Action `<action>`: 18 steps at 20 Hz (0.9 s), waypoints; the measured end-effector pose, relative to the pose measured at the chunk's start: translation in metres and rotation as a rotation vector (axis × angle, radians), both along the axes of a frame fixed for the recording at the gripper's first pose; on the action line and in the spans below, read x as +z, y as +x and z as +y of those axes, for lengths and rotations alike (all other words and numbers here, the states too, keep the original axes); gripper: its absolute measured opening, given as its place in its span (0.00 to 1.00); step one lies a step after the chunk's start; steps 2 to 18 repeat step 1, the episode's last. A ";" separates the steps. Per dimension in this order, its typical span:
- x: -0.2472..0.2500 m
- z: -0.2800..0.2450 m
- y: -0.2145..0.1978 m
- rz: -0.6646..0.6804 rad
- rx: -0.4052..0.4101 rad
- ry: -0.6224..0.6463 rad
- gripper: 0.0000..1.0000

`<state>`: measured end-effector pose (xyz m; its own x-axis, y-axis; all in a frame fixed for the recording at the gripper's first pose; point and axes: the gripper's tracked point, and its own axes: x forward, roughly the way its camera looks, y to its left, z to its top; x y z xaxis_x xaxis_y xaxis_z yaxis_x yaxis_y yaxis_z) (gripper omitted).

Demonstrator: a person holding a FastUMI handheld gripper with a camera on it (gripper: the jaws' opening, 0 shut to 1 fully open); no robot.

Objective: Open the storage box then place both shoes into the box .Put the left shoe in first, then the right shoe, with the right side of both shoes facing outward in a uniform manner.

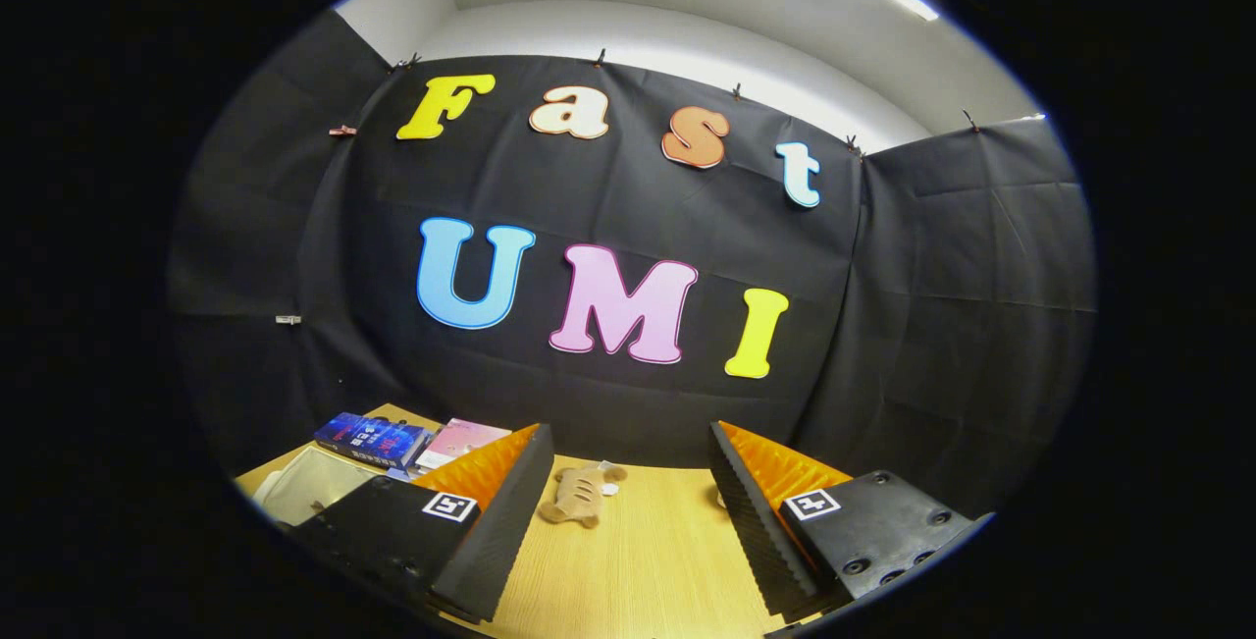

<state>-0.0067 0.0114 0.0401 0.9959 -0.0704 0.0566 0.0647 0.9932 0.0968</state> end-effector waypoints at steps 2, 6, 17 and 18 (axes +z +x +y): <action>-0.003 0.000 0.000 0.003 -0.006 0.007 0.97; -0.003 0.000 0.000 0.003 -0.006 0.007 0.97; -0.003 0.000 0.000 0.003 -0.006 0.007 0.97; -0.003 0.000 0.000 0.003 -0.006 0.007 0.97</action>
